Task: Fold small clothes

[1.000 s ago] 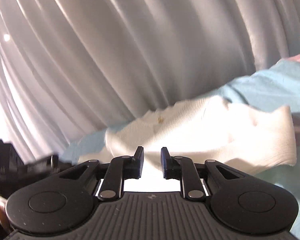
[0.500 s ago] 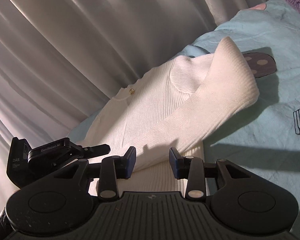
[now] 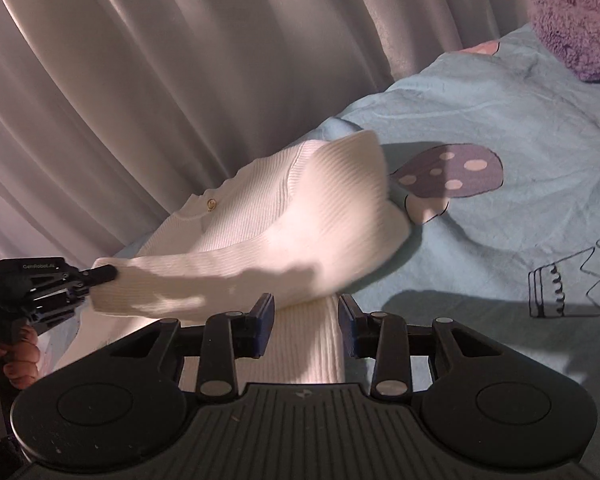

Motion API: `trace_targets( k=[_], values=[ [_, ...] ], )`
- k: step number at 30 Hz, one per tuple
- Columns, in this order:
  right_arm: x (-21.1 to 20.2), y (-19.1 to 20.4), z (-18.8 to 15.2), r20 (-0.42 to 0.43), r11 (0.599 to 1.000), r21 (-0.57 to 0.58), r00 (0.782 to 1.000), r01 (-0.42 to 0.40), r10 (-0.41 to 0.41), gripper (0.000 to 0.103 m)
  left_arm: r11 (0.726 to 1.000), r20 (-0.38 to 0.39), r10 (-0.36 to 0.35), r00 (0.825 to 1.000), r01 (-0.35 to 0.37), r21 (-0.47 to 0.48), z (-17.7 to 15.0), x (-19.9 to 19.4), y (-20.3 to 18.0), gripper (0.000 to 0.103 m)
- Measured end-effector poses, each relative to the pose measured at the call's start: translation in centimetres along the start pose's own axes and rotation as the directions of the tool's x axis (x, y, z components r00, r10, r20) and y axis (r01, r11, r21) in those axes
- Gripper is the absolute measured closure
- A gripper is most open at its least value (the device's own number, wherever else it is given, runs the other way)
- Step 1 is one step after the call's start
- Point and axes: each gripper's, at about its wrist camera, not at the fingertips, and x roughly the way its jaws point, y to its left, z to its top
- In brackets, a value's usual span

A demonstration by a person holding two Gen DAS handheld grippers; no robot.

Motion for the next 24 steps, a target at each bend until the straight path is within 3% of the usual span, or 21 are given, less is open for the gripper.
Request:
trace_targets(
  k=[2,4,7,11,13,14,16,18,21,24],
  values=[
    [0.6,-0.2,0.7,-0.004,1.000,0.005,1.000,0.014,-0.014,0.067,0.993,0.026,0.107,0.994,-0.109,0.054,0.7,0.3,1.4,0.095],
    [1.4,-0.3,1.4,-0.014,1.000,0.008,1.000,0.026,-0.026,0.067,0.988,0.003,0.146,0.989,-0.146,0.056,0.8,1.2,2.9,0.095],
    [2.7,-0.2,2.4,-0.024,0.999,0.011,0.999,0.043,-0.043,0.067,0.994,-0.044,0.110,0.993,-0.109,0.012,0.2,2.4,4.7,0.094],
    [4.2,0.0,3.7,-0.033,0.999,0.016,0.998,0.050,-0.050,0.067,0.996,-0.044,0.090,0.995,-0.091,-0.010,-0.5,3.5,5.6,0.086],
    [4.7,0.3,4.3,-0.029,0.999,0.004,0.998,0.054,-0.054,0.067,0.998,-0.053,0.057,0.997,-0.059,-0.034,-0.5,3.9,6.0,0.088],
    [5.0,0.5,4.7,-0.027,0.998,-0.009,0.998,0.060,-0.060,0.065,0.998,-0.058,0.043,0.997,-0.046,-0.040,-0.4,4.2,6.0,0.094],
    [5.6,1.0,5.4,-0.013,0.995,-0.044,0.996,0.091,-0.092,0.052,0.999,-0.021,0.051,0.998,-0.051,-0.011,-0.1,3.9,5.5,0.095],
    [6.5,1.5,6.3,0.006,0.988,-0.091,0.992,0.129,-0.129,0.040,0.997,0.066,0.070,0.995,-0.072,0.033,0.7,2.9,4.7,0.095],
    [8.2,1.9,7.2,-0.003,0.979,-0.144,0.989,0.148,-0.149,0.038,0.998,0.163,0.064,0.984,-0.067,0.010,2.5,0.9,4.5,0.095],
    [10.0,2.6,7.5,-0.025,0.974,-0.178,0.989,0.139,-0.146,0.037,0.991,0.183,0.114,0.976,-0.124,0.046,3.2,1.4,4.3,0.095]
  ],
)
